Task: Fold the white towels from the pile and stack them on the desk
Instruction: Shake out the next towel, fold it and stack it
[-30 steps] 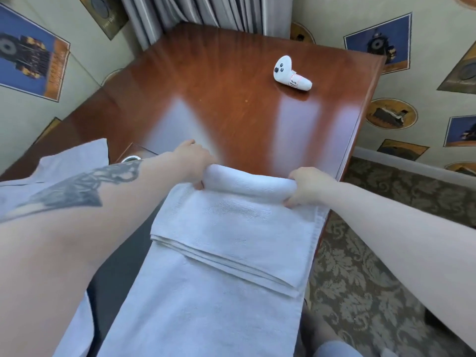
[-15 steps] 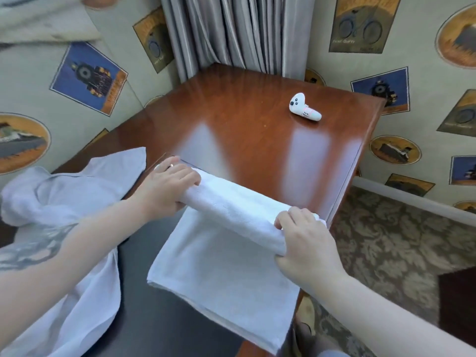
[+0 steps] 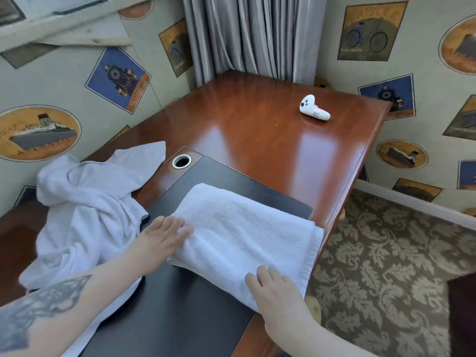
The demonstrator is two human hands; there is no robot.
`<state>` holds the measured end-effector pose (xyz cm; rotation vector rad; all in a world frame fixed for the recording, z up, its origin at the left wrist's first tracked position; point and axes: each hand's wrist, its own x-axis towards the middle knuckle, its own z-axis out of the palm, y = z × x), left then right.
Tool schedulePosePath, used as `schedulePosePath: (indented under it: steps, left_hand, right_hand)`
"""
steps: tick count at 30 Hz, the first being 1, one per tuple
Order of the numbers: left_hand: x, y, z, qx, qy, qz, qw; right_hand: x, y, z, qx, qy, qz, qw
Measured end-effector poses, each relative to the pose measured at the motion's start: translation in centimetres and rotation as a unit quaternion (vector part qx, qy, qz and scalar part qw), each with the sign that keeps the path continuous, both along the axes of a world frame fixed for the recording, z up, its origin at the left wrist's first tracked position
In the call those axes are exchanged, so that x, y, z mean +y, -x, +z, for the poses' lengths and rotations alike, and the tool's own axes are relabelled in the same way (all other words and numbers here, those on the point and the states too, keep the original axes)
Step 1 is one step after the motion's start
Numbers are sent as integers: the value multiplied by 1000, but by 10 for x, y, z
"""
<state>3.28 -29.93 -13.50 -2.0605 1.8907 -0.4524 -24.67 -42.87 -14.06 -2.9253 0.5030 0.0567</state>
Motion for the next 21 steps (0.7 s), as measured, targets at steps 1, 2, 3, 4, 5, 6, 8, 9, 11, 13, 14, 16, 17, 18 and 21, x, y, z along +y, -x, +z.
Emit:
schedulePosePath:
  steps: [1, 2, 3, 4, 5, 6, 8, 9, 11, 13, 14, 16, 17, 18, 21]
  left_hand:
    - [2, 5, -2, 9, -25, 16, 1000]
    - [3, 6, -3, 30, -58, 37, 997]
    - [2, 3, 2, 75, -113, 57, 989]
    - [-2, -4, 10, 130, -152, 75, 977]
    - [-8, -7, 23, 167, -182, 98, 964]
    - [-19, -6, 32, 201, -154, 106, 962]
    - [-43, 10, 35, 255, 18, 106, 961]
    - [-57, 30, 30, 290, 93, 124, 944]
    - [-81, 70, 5, 294, 93, 206, 929]
    - [-83, 95, -32, 239, 24, 282, 929]
    - [-76, 93, -44, 226, 21, 303, 926]
    - [-56, 80, -51, 222, 63, 341, 911]
    - [-46, 76, -52, 223, 74, 349, 907]
    - [-38, 75, -52, 225, 70, 352, 906]
    - [-48, 66, -48, 232, 90, 369, 896]
  right_hand:
    - [1, 2, -2, 28, -21, 14, 999]
    - [1, 5, -4, 56, -47, 28, 997]
    - [-1, 6, -5, 67, -76, 34, 994]
    - [-5, 6, -6, 60, -119, 22, 991]
    - [-9, 2, -4, 57, -165, -4, 985]
    - [-14, -5, -3, 30, -187, -38, 981]
    - [-26, -25, -5, -68, -126, -90, 986]
    - [-27, -36, -8, -74, -106, -102, 986]
    - [-28, -57, -19, -33, -72, -94, 992]
    - [-28, -55, -31, -2, -30, -90, 996]
    - [-32, -49, -35, 13, -27, -102, 994]
    - [-40, -29, -43, 9, -32, -137, 990]
    - [-43, -17, -46, 4, -32, -158, 987]
    - [-45, -8, -48, 2, -31, -177, 984]
    - [-53, -15, -42, -34, -30, -228, 973]
